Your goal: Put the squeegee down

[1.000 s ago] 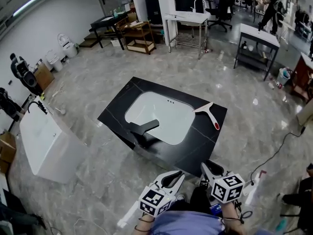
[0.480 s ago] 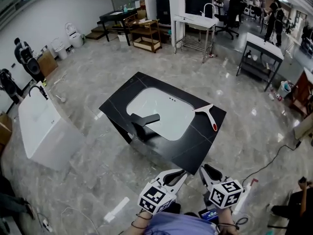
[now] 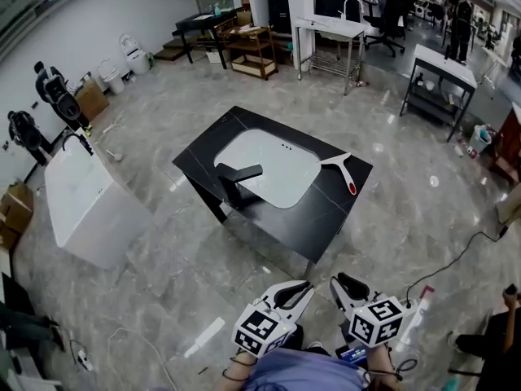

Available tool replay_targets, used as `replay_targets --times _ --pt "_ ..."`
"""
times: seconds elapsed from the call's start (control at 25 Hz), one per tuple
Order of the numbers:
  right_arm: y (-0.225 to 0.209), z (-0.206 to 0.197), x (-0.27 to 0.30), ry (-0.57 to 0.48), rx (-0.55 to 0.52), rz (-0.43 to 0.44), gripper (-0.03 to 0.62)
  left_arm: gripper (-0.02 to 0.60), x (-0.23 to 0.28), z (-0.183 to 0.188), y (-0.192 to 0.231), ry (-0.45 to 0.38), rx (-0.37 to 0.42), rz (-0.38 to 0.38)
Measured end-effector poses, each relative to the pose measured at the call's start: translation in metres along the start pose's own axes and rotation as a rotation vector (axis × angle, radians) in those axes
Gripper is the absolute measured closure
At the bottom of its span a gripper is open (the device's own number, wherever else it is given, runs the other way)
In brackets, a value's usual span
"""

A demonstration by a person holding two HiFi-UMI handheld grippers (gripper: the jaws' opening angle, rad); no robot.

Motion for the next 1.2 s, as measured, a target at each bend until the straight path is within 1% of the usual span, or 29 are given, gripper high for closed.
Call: replay_targets --times 0.32,0.48,0.64,0.92,1.2 --pt "0.005 -0.033 -0.049 -0.037 -0.019 0.013 0.507 0.538 -0.013 -0.013 -0.057 -0.024 0.015 0.047" --pt "0.01 -0.053 -0.069 -0.045 -0.021 0.02 0.507 0.538 -0.019 -0.026 -0.082 -0.024 0.02 0.054" --pt "0.019 -0.066 -0.085 -0.056 -0.03 0.025 0.508 0.538 -0.028 -0.031 -0.102 -0.035 0.035 0.056" --pt "0.035 -0.087 -0.1 -0.065 -0.036 0.043 0.524 0.538 -0.045 -0.048 -0.123 -0.031 0.041 0.072" --pt "0.046 -0.099 -0.111 -0.066 -0.052 0.04 0.539 0.538 -0.059 -0.06 -0.137 -0.04 0.041 0.085"
Point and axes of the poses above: the fingertips, and each gripper's own axes: x forward along the fingers, y to its left, z out of its top, the point moved 6 cm from there along -x, backward along the fingers, and after that the axes turned 11 degrees about y, right-handed, at the moved point
